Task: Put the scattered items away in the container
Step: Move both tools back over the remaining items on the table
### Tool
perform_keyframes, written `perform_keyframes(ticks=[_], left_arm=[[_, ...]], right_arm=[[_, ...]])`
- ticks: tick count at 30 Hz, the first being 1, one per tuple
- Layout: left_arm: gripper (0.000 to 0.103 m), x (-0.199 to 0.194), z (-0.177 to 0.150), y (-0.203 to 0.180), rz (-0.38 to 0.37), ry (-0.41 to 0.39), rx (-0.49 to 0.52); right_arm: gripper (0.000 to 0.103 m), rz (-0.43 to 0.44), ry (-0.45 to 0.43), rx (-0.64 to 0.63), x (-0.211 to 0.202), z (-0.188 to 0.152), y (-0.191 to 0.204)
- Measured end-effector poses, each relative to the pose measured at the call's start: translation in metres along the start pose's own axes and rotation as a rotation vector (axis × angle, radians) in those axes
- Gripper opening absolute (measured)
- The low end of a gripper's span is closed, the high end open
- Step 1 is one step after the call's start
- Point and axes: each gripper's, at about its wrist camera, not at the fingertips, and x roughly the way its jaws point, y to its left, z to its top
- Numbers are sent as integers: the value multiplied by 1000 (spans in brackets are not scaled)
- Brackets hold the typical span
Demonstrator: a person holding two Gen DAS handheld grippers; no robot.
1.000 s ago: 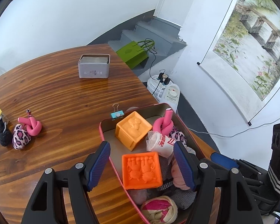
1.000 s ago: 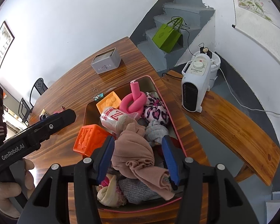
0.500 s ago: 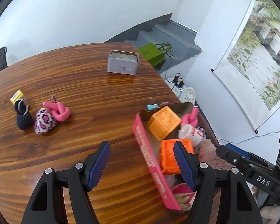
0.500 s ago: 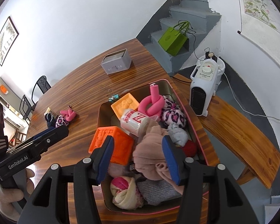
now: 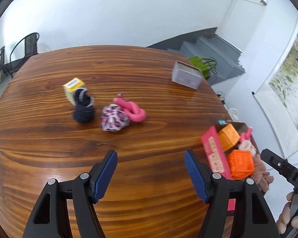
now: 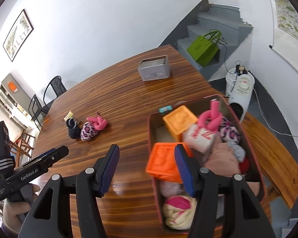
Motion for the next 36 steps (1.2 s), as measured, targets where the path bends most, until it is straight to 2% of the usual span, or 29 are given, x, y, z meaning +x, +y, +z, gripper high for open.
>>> perform_keyframes(ticks=[6, 13, 27, 36], left_arm=[[72, 1, 6, 54, 44, 5, -63], [72, 16, 21, 92, 60, 13, -92], [72, 82, 59, 127, 53, 56, -66], [72, 116, 73, 132, 37, 83, -50]], right_arm=[[63, 29, 29, -33, 21, -3, 38], [63, 22, 69, -49, 46, -7, 68], [64, -22, 125, -26, 89, -11, 94], [64, -46, 134, -13, 108, -3, 98]])
